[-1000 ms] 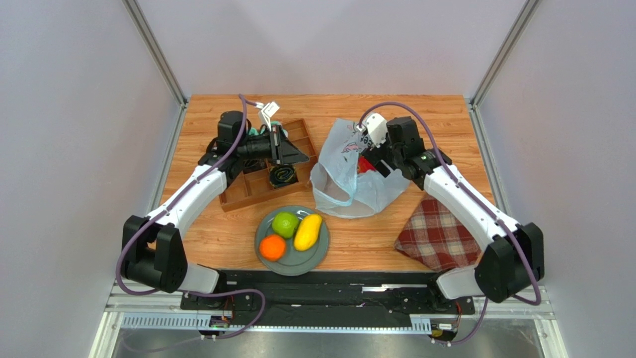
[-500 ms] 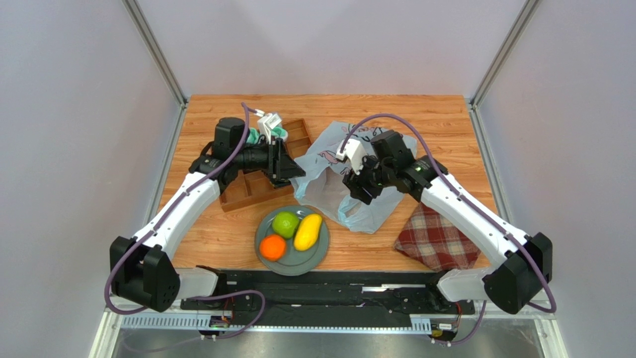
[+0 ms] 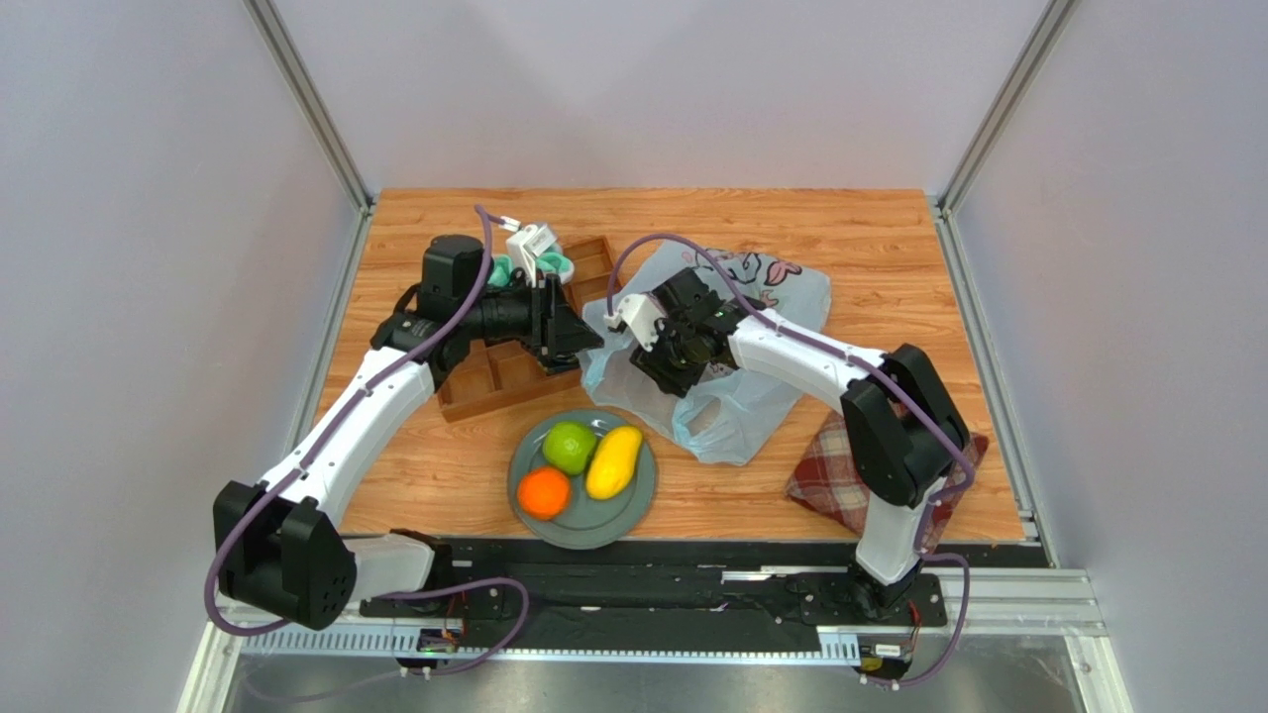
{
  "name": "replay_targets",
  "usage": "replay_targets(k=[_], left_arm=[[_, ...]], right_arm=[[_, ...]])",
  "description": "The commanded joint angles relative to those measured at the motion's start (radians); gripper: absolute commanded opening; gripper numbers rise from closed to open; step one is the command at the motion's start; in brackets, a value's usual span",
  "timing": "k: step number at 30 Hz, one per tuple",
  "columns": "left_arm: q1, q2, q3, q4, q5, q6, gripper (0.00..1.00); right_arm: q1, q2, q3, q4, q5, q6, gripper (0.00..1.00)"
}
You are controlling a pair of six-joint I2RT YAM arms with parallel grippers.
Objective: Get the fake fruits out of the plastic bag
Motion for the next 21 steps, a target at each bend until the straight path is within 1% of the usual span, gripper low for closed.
replay_targets(k=[1,3,4,5,6,7,8,13,17,21], left_arm=[[0.008,-0.048,-0.008,0.02,-0.007,0.024,0.48],[0.008,-0.052,-0.014,0.026,-0.005,0.024,0.48],[0.008,-0.054,-0.015,0.031,-0.004,0.023,0.48],[0.008,-0.057,-0.023,0.044,-0.002,0.02,0.48],[0.008,-0.058,-0.026,0.048,-0.005,0.02,0.48],[0.01,-0.058,-0.028,0.049,-0.007,0.018,0.48],[0.01,-0.06,-0.028,0.051,-0.01,0.023,0.48],[0.011,-0.055,-0.028,0.058,-0.004,0.025,0.48],[0.011,-0.046,-0.029,0.069,0.013,0.005,0.48],[0.011,-0.038,-0.032,0.068,0.019,-0.002,0.47]], right_arm=[[-0.032,0.03,0.051,0.19,0.227,-0.067,0.43],[-0.044,0.027,0.042,0.202,0.262,-0.075,0.57],[-0.053,0.022,0.017,0.233,0.311,-0.086,0.62],[-0.056,0.014,0.007,0.245,0.336,-0.093,0.72],[-0.058,0.008,-0.007,0.26,0.364,-0.106,0.78],[-0.059,-0.002,-0.024,0.311,0.423,-0.13,0.87],[-0.059,-0.021,-0.055,0.326,0.442,-0.15,1.0],[-0.09,-0.039,-0.087,0.337,0.509,-0.225,1.0],[-0.127,-0.041,-0.09,0.316,0.502,-0.254,1.0],[-0.179,-0.013,-0.032,0.276,0.496,-0.241,1.0]])
